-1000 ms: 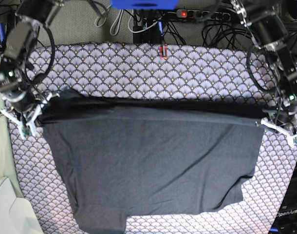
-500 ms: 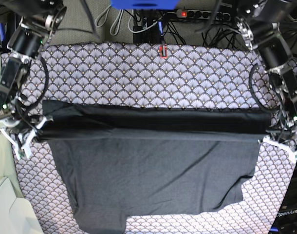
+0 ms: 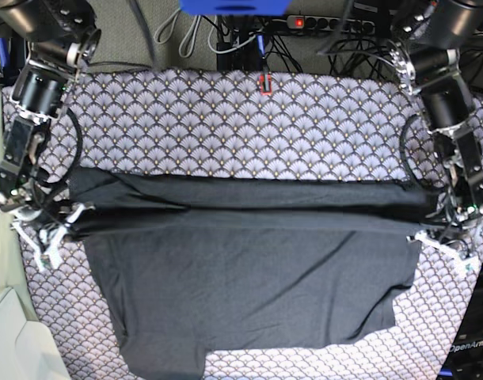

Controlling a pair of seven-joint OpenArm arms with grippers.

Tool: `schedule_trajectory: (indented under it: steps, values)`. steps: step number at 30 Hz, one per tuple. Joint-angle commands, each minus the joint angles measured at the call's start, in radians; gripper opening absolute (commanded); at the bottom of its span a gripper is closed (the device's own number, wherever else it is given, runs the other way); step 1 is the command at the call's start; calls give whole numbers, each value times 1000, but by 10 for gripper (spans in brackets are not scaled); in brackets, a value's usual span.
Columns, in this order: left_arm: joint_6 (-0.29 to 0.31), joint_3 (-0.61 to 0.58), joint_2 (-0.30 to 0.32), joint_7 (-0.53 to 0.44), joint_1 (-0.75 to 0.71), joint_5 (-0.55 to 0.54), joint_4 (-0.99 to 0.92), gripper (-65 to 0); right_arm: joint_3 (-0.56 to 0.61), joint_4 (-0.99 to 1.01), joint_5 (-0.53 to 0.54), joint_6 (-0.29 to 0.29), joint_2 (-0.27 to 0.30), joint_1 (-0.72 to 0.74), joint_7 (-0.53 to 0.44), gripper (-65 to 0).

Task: Fold the T-shirt properly
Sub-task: 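Carry the shoulder edge with both grippers toward the hem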

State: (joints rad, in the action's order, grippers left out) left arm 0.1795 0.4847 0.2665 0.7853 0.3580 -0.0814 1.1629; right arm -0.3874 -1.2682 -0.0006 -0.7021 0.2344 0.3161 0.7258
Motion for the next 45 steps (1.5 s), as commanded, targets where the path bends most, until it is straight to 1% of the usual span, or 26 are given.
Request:
schedule_trajectory:
  steps: [1,5,9,13,15,16,17,18,20,22,25,27,30,36,39,42,45]
  values:
    - [-7,4,18,-17,28,-1,15,-646,-2,-9,7,4,20,27,-24,-650]
    - [-7,4,17,-22,29,-1,15,-646,-2,0,7,4,20,28,-25,-650]
    - [-7,2,18,-73,29,-1,15,-646,0,0,7,4,20,30,-25,-650]
    - [-7,2,20,-73,29,-1,15,-645,1,0,7,4,20,30,-25,-648]
    - [-7,7,20,-69,29,-1,15,-642,1,0,6,4,20,28,-24,-626]
    - [-7,7,20,-69,29,-1,15,-627,3,0,6,4,20,28,-21,-599]
    - [-7,9,20,-69,28,-1,15,-597,3,0,6,4,20,28,-19,-570]
    - [-7,9,20,-69,28,-1,15,-554,3,0,6,4,20,27,-19,-535]
    - [-5,9,21,-69,23,-1,15,-436,3,0,6,4,20,27,-22,-453]
    - [1,9,21,-69,22,-1,19,-353,3,-9,6,4,27,25,-22,-377]
    - [2,10,21,-69,19,-8,25,-277,1,-11,6,4,38,24,-22,-319]
    - [2,10,21,-69,-1,-10,28,-245,-2,-11,6,4,41,21,-18,-313]
    - [2,10,20,-69,-41,-11,33,-235,-3,-12,7,4,56,-18,-24,-313]
    - [2,12,-3,-77,-116,-13,33,-237,-3,-12,11,4,55,-81,-25,-313]
    - [2,33,-8,-79,-150,-13,33,-237,-3,-12,12,4,55,-91,-25,-313]
    - [1,61,-9,-79,-155,-13,19,-237,-3,-11,14,4,55,-105,-25,-313]
    - [-4,61,-9,-79,-156,-13,19,-237,-3,-11,14,4,53,-108,-25,-313]
